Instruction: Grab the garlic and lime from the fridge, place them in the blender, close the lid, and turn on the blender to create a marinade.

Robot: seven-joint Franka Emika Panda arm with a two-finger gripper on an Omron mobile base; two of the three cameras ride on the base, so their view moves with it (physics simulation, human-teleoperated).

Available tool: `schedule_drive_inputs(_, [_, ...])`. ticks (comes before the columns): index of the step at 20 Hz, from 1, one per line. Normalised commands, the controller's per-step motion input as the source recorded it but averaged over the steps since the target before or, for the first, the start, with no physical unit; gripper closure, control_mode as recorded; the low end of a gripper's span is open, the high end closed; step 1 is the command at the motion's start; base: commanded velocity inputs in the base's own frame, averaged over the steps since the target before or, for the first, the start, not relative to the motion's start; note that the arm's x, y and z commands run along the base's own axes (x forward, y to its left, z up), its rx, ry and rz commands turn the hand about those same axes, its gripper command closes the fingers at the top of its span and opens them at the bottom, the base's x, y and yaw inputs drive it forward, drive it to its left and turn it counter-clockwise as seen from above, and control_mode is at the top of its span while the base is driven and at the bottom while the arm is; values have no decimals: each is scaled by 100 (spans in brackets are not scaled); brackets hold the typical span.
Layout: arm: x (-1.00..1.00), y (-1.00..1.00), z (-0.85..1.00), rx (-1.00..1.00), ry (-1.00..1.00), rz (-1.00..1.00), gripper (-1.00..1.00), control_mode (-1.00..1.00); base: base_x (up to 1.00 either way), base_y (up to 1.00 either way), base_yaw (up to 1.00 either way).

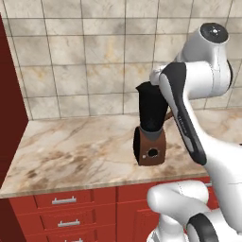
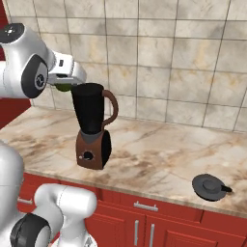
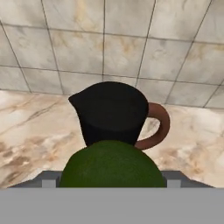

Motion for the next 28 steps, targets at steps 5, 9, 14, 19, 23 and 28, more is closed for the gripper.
schedule_drive_inputs(5, [71,1,-42,-7,0,0,100,-100,0,0,0])
schedule_drive_inputs(9, [100,0,-52,0,3,0,100,-100,0,0,0])
schedule_drive_inputs(14, [99,-1,-27,0,10,0,100,-100,0,0,0])
schedule_drive_inputs(19, [56,-14,-32,1,15,0,100,-100,0,0,0])
schedule_drive_inputs(23, [16,-11,-37,3,17,2,100,-100,0,0,0])
schedule_drive_inputs(28, [13,-1,0,2,-2,0,-100,-100,0,0,0])
